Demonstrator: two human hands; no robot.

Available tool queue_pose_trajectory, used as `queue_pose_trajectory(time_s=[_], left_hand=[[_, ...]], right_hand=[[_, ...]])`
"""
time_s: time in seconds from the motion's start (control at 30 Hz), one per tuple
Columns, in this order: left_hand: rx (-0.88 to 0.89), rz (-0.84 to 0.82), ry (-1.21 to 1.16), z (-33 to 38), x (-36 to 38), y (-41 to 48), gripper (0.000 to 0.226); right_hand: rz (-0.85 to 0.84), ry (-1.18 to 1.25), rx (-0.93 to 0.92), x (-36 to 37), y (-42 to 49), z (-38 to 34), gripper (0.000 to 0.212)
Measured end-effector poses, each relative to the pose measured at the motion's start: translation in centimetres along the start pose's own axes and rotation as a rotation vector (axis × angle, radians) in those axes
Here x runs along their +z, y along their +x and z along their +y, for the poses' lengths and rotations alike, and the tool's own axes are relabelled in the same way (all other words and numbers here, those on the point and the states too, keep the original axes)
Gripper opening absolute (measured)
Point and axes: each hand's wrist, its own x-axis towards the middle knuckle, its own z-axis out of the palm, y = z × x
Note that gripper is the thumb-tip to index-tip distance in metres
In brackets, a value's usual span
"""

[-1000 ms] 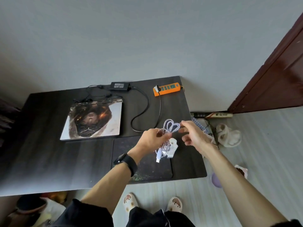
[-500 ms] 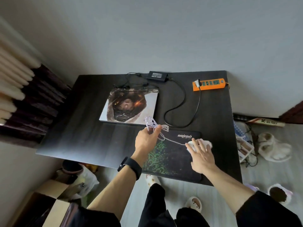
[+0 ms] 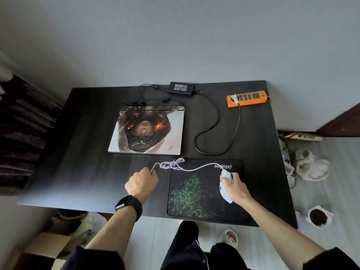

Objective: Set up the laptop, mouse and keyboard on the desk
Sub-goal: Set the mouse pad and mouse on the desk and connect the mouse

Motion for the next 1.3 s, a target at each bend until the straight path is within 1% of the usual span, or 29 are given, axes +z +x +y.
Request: queue_pose_trajectory(time_s=[0.03, 0.07, 0.1, 0.13, 0.17, 0.2, 0.23, 0.3, 0.33, 0.37, 0.47, 0.57, 0.63, 0.67, 0.7, 0.77, 0.83, 0.9, 0.97, 1.07, 1.17, 1.3], left_hand=[[0.006, -0.038, 0.032, -0.4, 0.5, 0.8, 0.043], [0.001, -0.071, 0.045, -0.5, 0.9, 1.4, 0.046], [0.010, -0.090, 0.056, -0.7, 1.5, 2.0, 0.048], [0.021, -0.110, 0.040, -0.7, 2.0, 2.7, 0.050], [0.047, -0.122, 0.030, -0.7, 2.6, 3.2, 0.052], [0.055, -0.156, -0.007, -0.7, 3.1, 3.6, 0.052], [0.066, -0.202, -0.034, -0.7, 3.9, 4.2, 0.051], [0.101, -0.325, -0.090, -0.9, 5.9, 5.4, 0.046], [0.107, -0.360, -0.124, -0.9, 6.7, 5.6, 0.042], [0.112, -0.382, -0.154, -0.7, 7.1, 5.6, 0.039], [0.088, -0.408, -0.215, 0.1, 7.5, 5.8, 0.035], [0.053, -0.408, -0.283, 1.0, 7.9, 6.5, 0.033], [0.045, -0.410, -0.301, 1.3, 8.4, 6.9, 0.034], [0.041, -0.410, -0.311, 1.4, 8.6, 6.9, 0.033], [0.034, -0.408, -0.323, 1.4, 8.7, 6.8, 0.032], [0.005, -0.407, -0.353, 1.2, 9.0, 6.8, 0.031], [-0.030, -0.399, -0.384, 1.0, 9.2, 6.6, 0.030], [-0.076, -0.381, -0.421, 0.9, 9.4, 6.4, 0.029], [-0.111, -0.363, -0.450, 1.3, 9.8, 6.0, 0.028], [-0.101, -0.355, -0.471, 3.1, 10.2, 4.7, 0.024], [-0.085, -0.342, -0.470, 5.7, 10.5, 3.5, 0.024], [-0.102, -0.340, -0.417, 7.6, 10.7, 2.5, 0.026]], right_hand=[[-0.014, 0.264, 0.081, 1.1, -0.3, -0.9, 0.037], [-0.052, 0.494, 0.161, 2.2, -0.3, -1.5, 0.034], [-0.094, 0.664, 0.236, 3.0, -0.5, -2.4, 0.031], [-0.109, 0.747, 0.284, 3.9, -0.1, -2.6, 0.028], [-0.102, 0.753, 0.295, 4.6, 0.0, -2.9, 0.025], [-0.082, 0.706, 0.291, 5.3, 0.2, -2.8, 0.023], [-0.042, 0.588, 0.270, 5.9, 0.6, -2.4, 0.024], [0.073, 0.170, 0.217, 6.6, 0.4, -1.3, 0.025], [0.130, 0.002, 0.189, 6.9, 0.3, -0.4, 0.024], [0.173, -0.095, 0.169, 6.9, -0.1, 0.3, 0.025], [0.306, -0.108, 0.224, 6.5, -0.7, 1.4, 0.035], [0.422, -0.144, 0.364, 4.7, -0.9, 1.9, 0.057], [0.455, -0.123, 0.414, 3.5, -0.7, 2.4, 0.066], [0.459, -0.106, 0.420, 3.0, -0.2, 2.7, 0.068], [0.458, -0.084, 0.427, 2.4, 0.2, 3.0, 0.067], [0.445, -0.051, 0.443, 1.6, 0.9, 3.3, 0.059], [0.390, -0.061, 0.433, 0.9, 1.4, 3.3, 0.045], [0.331, -0.109, 0.392, 0.2, 1.8, 3.4, 0.038], [0.332, -0.139, 0.357, -0.7, 2.2, 3.6, 0.035], [0.356, -0.123, 0.359, -2.7, 2.2, 4.3, 0.034], [0.316, -0.129, 0.373, -5.0, 2.1, 6.1, 0.034], [0.266, -0.168, 0.335, -6.8, 2.3, 7.7, 0.033]])
